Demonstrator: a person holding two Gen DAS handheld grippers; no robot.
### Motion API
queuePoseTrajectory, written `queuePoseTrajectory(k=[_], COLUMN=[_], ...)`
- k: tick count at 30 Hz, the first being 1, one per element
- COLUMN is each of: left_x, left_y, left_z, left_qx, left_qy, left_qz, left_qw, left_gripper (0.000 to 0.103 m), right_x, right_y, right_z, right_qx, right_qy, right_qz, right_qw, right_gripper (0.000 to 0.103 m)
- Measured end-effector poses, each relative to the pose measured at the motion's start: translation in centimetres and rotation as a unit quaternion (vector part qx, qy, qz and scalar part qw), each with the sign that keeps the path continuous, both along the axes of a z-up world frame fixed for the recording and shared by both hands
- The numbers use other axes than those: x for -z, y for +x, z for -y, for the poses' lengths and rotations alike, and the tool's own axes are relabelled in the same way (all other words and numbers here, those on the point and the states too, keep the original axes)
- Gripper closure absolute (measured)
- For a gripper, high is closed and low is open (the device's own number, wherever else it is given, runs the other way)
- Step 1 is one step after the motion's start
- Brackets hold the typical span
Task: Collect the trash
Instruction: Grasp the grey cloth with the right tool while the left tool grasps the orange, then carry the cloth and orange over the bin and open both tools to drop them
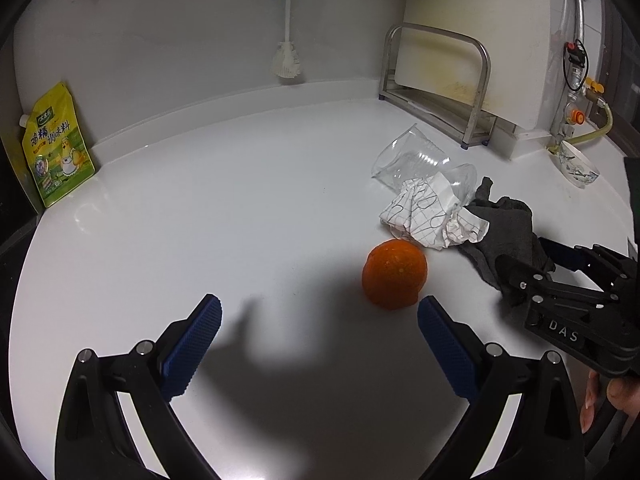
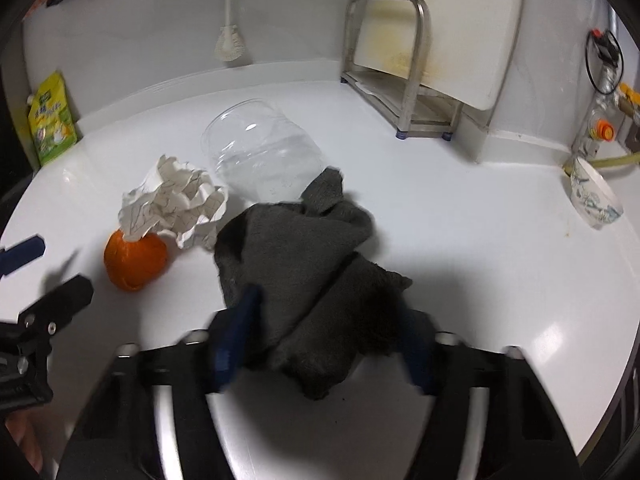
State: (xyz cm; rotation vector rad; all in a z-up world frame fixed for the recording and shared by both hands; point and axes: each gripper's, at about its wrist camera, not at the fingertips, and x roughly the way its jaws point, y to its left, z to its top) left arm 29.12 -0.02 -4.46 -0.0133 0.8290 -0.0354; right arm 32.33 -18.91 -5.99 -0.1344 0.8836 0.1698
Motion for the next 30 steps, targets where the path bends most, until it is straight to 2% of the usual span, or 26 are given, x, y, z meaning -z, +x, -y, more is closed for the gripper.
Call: queuePoseTrajectory(k=[1,2,3,5,12,19,25,27,28,30], left_x=[0.0,0.1,0.1,0.1,0.6,0.8,0.9,0.9,0.9,0.9], left_y=[0.1,0.2,0.3,0.5,1.8,3.2,3.1,2.7,2.5,1.7], left_z=[0.0,0.0,0.1,0.4,2.1,3.1,3.3,3.1,3.1,3.1], left_qx=[0.000,0.001,0.001,0.003,0.014,0.004,0.027,0.038,0.043,0.044], left_qy=[-0.003,-0.005,-0.007,-0.009,0.002,0.024,0.004,-0.016,-0.026,-0.021], left_qz=[-0.002,-0.004,-0.005,-0.007,-0.022,-0.030,-0.032,-0.034,-0.036,-0.031], left_qw=[1.0000,1.0000,1.0000,0.9999,0.9997,0.9992,0.9991,0.9986,0.9981,0.9983], left_gripper=[0.006,0.006,0.006,0.006,0.006,0.009,0.043,0.063,0.067,0.070], right_x=[-0.1,-0.2,-0.4,-0.8,-2.2,-2.8,-2.9,-2.8,-2.7,-2.8], right_y=[-0.1,-0.1,-0.1,-0.3,-1.9,-3.0,-3.7,-4.2,-4.6,-5.4], right_z=[0.2,0.5,1.2,2.3,4.9,5.3,5.1,4.9,4.8,4.7], right_qx=[0.000,0.004,0.009,0.022,0.046,0.049,0.047,0.046,0.045,0.046], right_qy=[0.005,0.014,0.033,0.056,0.085,0.091,0.096,0.094,0.095,0.098], right_qz=[-0.002,-0.004,-0.009,-0.012,0.005,0.008,0.009,0.008,0.008,0.008], right_qw=[1.000,1.000,0.999,0.998,0.995,0.995,0.994,0.994,0.994,0.994], right_gripper=[0.066,0.076,0.082,0.085,0.087,0.087,0.087,0.087,0.087,0.087])
